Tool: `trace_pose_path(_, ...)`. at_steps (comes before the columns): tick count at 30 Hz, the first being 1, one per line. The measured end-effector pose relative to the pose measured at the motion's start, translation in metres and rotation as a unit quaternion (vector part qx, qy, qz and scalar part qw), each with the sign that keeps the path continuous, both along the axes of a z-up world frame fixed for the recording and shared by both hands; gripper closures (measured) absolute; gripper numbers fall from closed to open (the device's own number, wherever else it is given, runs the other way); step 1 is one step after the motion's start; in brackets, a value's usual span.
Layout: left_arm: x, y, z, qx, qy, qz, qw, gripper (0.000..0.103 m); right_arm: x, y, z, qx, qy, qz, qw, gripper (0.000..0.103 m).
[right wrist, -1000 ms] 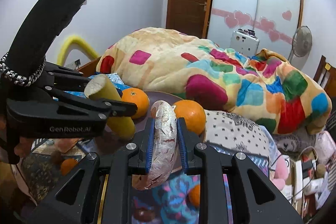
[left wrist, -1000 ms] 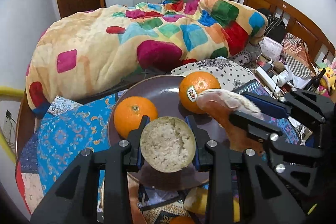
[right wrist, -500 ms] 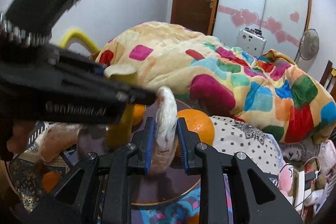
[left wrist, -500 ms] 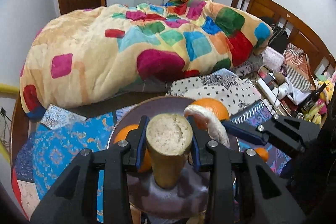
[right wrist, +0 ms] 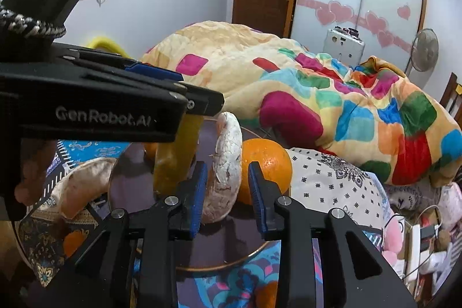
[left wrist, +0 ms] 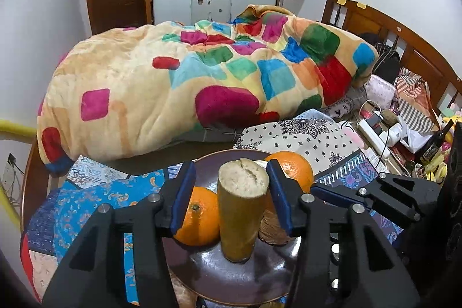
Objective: Organize fruits
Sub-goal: 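Open both grippers to release the cob and pomelo on the plate, then grasp a second pomelo segment with the left gripper while the right gripper grasps another corn cob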
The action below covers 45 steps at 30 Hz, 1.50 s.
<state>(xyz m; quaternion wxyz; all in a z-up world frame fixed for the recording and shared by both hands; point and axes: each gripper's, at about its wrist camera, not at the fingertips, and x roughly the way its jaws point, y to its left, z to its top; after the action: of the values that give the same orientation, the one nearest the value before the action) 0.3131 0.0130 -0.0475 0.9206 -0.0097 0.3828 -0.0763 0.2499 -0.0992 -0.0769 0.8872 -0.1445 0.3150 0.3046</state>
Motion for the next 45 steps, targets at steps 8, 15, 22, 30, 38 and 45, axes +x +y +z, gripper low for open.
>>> trace_pose_path(8,-0.028,0.011,0.013,-0.004,-0.018,0.022,0.9996,0.050,-0.010,-0.010,0.005,0.008,0.003,-0.008,1.000,0.076)
trace_pose_path(15,-0.070,0.026,0.019,0.003,-0.025,0.043,0.9988,0.048,-0.033,-0.027,0.018,0.020,0.001,-0.019,1.000,0.072)
trace_pose_path(22,-0.115,0.041,0.013,0.007,-0.022,0.065,0.9977,0.043,-0.061,-0.044,0.027,0.030,0.000,-0.032,0.999,0.066)
trace_pose_path(30,-0.147,0.051,-0.023,0.010,0.012,0.074,0.9971,0.040,-0.089,-0.042,0.015,0.038,0.007,-0.029,0.999,0.055)
trace_pose_path(38,-0.139,0.059,-0.068,0.025,0.067,0.080,0.9942,0.040,-0.094,-0.023,-0.014,0.027,0.030,-0.010,0.999,0.054)
trace_pose_path(45,-0.119,0.063,-0.093,0.017,0.098,0.066,0.9928,0.039,-0.091,-0.005,-0.032,0.021,0.055,0.019,0.998,0.054)
